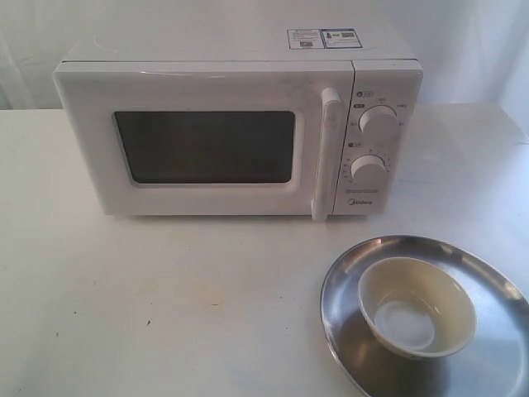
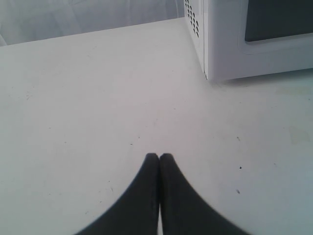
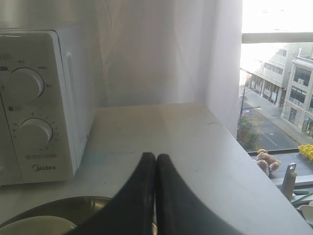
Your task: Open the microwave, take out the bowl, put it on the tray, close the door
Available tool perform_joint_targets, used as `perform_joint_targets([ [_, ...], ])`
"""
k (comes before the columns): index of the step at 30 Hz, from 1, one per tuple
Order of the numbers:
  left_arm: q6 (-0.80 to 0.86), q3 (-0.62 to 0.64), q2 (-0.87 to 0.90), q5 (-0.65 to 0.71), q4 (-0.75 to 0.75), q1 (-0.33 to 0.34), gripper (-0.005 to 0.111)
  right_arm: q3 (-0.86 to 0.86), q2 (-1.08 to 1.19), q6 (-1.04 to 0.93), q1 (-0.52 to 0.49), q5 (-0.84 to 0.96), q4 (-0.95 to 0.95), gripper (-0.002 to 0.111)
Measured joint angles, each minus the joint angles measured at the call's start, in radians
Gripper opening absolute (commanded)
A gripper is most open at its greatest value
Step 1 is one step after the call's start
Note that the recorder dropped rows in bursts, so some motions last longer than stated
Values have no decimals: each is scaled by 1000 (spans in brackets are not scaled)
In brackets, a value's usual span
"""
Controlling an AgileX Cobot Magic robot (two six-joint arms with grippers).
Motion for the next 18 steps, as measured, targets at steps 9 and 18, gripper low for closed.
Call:
perform_joint_targets([
  [9, 0, 0, 0, 0, 0, 0, 0, 0, 0, 0, 0, 0, 0, 0],
  [18, 0, 0, 0, 0, 0, 0, 0, 0, 0, 8, 0, 0, 0, 0],
])
